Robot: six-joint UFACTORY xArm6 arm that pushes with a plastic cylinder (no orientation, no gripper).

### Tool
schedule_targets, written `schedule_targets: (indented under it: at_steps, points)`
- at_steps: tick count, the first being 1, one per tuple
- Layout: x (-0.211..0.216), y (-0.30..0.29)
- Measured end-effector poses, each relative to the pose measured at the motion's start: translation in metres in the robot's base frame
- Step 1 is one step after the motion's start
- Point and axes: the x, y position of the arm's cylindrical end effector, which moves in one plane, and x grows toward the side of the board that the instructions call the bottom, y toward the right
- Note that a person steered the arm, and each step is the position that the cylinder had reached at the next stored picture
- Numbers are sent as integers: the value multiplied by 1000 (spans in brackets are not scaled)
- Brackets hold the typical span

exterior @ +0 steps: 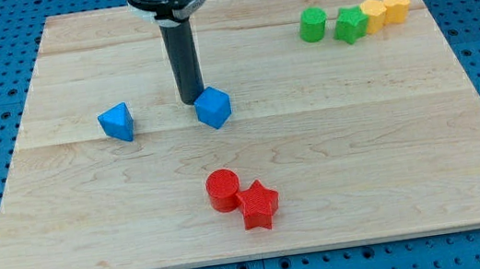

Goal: Place the blue blocks at the center of the board

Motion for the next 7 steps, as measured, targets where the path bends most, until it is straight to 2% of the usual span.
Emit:
schedule_targets:
  at_steps: [1, 2, 4, 6, 7]
  points:
    - [-32, 27]
    - [-61, -6]
    - [-84, -115]
    - [-88, -204]
    - [-38, -243]
